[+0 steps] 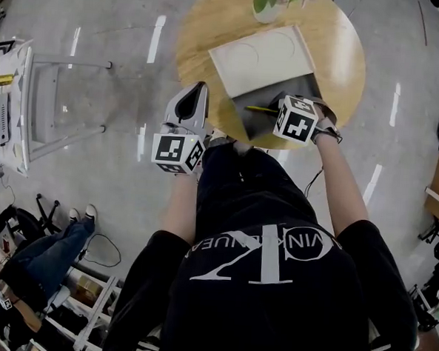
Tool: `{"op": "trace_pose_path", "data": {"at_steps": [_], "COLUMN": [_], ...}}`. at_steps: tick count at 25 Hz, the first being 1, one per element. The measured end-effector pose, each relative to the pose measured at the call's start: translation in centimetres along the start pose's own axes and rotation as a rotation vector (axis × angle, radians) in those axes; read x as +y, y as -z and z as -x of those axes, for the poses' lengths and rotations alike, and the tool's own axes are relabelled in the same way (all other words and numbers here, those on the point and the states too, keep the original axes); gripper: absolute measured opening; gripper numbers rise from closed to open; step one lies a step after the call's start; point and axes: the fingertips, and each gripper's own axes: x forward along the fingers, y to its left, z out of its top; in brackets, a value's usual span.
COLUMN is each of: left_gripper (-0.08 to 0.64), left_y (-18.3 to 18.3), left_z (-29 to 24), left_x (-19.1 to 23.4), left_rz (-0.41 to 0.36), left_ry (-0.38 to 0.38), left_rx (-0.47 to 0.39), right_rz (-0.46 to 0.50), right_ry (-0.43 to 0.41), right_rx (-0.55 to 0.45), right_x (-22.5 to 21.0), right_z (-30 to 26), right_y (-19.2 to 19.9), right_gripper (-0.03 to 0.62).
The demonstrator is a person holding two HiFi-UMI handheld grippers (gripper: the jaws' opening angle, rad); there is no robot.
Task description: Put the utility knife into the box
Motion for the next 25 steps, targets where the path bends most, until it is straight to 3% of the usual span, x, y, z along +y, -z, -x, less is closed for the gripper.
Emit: {"op": "trace_pose_path", "data": {"at_steps": [13,25], "left_gripper": [0.011,0.011], "left_y": [0.1,-0.1], "left_z": [0.6,0.8], "left_x": [0.2,0.5], "left_rz": [0.006,0.009], "left_ry": [0.01,0.036], "left_rx": [0.006,0.01], "right_rz": [-0.064,-0.128], "right_ry": [0.008,0.081], "right_rx": [-0.025,-0.049], "right_x": [-0.3,-1.5], "right_z": [-0.3,1.0], "right_y": [-0.1,0.0], "right_gripper": [0.057,0.081]}}
